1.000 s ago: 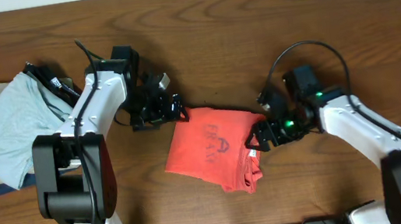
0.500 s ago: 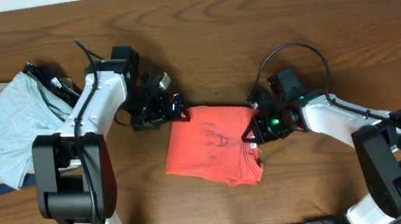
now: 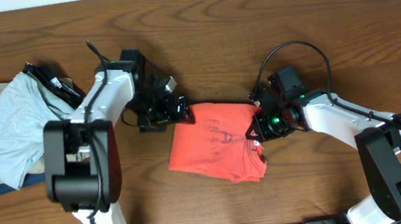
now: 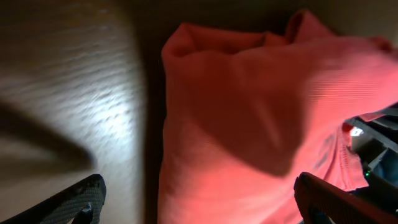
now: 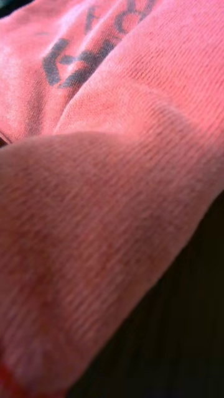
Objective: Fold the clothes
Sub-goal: 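Lift the folded shirt with the left gripper and place it on the clothes stack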
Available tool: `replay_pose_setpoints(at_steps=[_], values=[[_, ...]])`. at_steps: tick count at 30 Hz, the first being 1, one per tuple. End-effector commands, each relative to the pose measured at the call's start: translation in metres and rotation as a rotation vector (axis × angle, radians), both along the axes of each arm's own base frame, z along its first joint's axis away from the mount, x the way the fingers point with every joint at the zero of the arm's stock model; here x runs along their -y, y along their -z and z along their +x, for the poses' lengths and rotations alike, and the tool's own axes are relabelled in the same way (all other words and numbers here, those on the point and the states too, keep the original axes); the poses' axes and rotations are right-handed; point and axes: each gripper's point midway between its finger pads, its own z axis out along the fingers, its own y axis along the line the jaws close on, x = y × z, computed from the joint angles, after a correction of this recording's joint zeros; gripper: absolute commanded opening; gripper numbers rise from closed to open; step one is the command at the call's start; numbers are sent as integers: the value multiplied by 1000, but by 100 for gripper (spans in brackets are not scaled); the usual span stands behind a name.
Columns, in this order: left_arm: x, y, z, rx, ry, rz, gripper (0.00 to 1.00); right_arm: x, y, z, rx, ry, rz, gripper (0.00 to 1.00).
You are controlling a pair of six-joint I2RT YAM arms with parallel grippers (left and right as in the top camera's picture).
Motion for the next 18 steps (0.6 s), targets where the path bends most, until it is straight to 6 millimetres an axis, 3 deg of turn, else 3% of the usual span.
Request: replay_pose_setpoints(at_steps=[1,9,11,13,16,18], values=[[17,5,-4,-28,25,-57,98,56,32,9,36,82,-299,1],[58,15,-26,-74,122,-114,99,56,32,9,34,82,-300,1],[67,15,-29,-64,152,-116,86,56,32,9,34,82,-300,1],[75,16,-32,-49,181,-113,65,56,32,9,32,82,-301,1],[79,17,-32,-31,197,-108,11,57,33,6,21,81,-305,3],[72,21,-28,-20,189,-59,6,58,33,4,12,80,-308,15]])
